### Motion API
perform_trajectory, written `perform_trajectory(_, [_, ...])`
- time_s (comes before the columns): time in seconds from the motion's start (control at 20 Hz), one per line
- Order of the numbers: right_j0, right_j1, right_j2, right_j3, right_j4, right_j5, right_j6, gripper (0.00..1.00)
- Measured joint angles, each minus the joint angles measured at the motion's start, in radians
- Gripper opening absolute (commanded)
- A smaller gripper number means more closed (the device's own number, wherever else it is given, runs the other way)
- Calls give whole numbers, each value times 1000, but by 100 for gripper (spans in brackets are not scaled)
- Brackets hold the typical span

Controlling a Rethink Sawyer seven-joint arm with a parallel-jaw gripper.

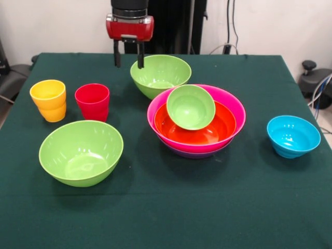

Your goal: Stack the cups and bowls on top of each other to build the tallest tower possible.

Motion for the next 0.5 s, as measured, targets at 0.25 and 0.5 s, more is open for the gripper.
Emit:
perform_trajectory(0.25, [16, 36, -6, -9, -1, 0, 0, 100])
perform_trajectory(0.5, [30, 101, -9, -37, -14, -1, 0, 100])
